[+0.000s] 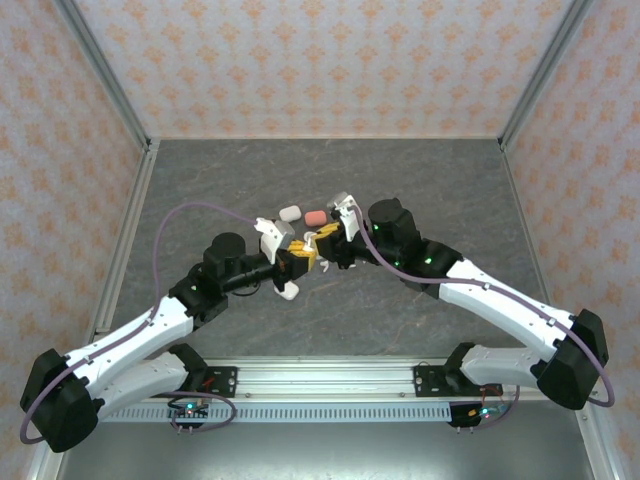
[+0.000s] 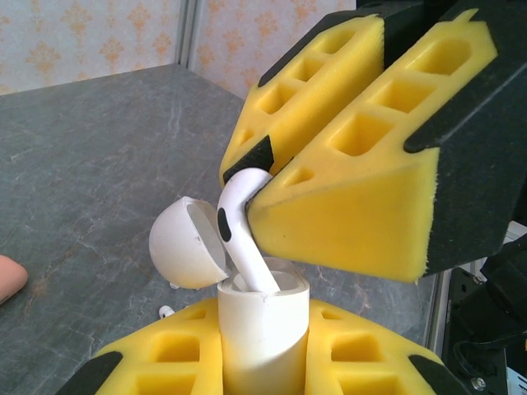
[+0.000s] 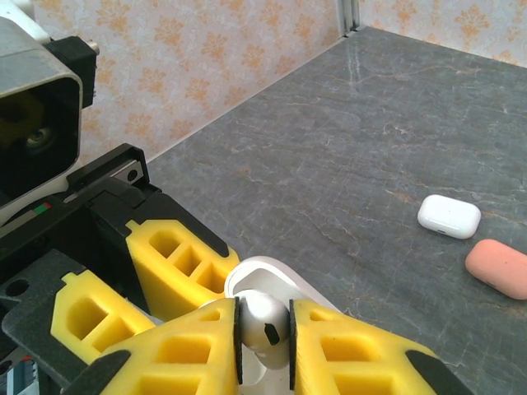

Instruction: Insert the wireless bluetooth earbuds into the charging case

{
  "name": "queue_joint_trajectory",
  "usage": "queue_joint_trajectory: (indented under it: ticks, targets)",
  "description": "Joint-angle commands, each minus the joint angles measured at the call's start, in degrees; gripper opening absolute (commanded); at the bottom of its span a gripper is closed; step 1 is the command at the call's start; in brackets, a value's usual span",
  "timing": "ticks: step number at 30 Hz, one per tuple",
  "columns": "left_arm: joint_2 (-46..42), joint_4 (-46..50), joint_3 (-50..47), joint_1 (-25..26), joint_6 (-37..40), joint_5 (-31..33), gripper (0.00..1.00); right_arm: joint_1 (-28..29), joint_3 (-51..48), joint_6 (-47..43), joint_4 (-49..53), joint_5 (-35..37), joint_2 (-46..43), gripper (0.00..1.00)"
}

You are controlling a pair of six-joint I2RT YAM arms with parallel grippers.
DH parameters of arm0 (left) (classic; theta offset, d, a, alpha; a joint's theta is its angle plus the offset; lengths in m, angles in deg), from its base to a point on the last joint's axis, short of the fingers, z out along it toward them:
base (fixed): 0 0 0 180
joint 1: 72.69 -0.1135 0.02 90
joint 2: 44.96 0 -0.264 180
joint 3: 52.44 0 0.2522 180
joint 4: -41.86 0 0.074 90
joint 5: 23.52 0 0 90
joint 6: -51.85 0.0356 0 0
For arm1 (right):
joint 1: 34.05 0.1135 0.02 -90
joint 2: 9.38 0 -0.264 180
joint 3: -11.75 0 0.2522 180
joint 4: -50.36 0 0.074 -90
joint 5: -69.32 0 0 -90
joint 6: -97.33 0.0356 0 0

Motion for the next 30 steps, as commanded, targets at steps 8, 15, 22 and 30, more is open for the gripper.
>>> queue_joint_trajectory:
  ticks: [8,15,22,30]
  targets:
    - [-1.52,-3.6,1.33,0.16,-0.2,-1.36,0.0,0.35,-0.22,0.37,-0.8,-7.01,1.48,0.21]
    - [-3.97,-4.66,-0.06,0.14,0.3,-1.54,0.0,0.35,1.22,1.63,-0.53,-11.6,2.79,0.22]
    - [-5.61,-5.96,-1.22,0.2,0.19,-1.79,0.0,0.35,3.75,2.92,0.14,-16.55,4.03,0.32]
    - [-7.52,-6.3,-1.57,0.21,0.28,-1.65,0.0,0.3,5.78,3.79,-0.43,-16.84,4.55,0.39]
